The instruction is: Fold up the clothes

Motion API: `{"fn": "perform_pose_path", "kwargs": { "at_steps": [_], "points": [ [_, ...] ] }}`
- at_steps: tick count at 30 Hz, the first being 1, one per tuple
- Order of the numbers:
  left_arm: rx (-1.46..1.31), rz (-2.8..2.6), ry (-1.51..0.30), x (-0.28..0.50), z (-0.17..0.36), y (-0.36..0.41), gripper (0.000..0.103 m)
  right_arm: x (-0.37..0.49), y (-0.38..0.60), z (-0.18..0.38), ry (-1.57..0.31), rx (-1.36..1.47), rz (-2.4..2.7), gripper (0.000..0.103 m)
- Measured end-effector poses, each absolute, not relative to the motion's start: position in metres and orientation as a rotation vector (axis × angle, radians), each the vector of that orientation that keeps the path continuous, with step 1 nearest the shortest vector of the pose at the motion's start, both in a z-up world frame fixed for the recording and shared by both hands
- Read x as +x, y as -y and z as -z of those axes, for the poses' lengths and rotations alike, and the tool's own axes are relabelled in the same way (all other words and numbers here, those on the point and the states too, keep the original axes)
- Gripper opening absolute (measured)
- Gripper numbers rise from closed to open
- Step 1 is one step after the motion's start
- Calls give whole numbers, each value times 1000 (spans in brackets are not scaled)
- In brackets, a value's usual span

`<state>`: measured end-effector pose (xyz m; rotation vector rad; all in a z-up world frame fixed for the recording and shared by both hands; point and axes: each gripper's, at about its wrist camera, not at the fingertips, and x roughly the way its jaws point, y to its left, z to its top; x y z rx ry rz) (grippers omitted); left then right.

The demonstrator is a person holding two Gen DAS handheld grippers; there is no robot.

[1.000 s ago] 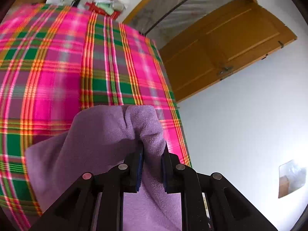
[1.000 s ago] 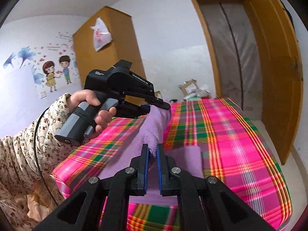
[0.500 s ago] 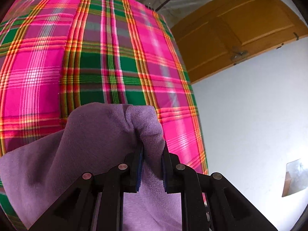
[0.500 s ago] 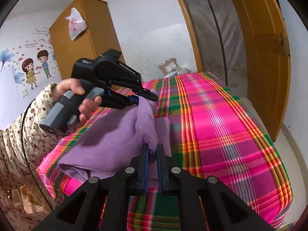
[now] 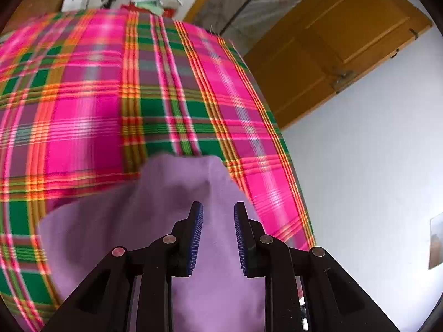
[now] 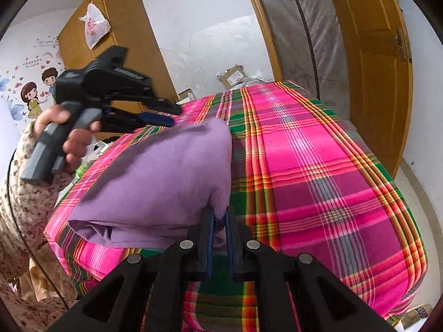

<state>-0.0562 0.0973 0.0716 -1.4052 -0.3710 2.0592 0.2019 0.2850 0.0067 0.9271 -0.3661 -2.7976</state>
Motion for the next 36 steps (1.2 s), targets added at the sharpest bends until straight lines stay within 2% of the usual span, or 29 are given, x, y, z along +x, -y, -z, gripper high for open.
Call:
{"fn": "perform_pose_path", "kwargs": {
  "at_steps": [10, 17, 24, 36],
  "points": [
    [-1413, -2135, 374, -19, -57, -40, 23, 211, -290, -19, 327, 983, 2844, 8],
    [-1347, -2175, 327, 15, -54, -24, 24, 189, -279, -51, 232, 880, 2868, 10],
    [-1305, -2210, 274, 32, -49, -19, 24, 154, -258, -33, 154, 998, 2789, 12],
    [-1205, -2308, 117, 53, -39, -26, 24, 155, -246, -3, 61, 1085, 2802, 16]
  ]
}}
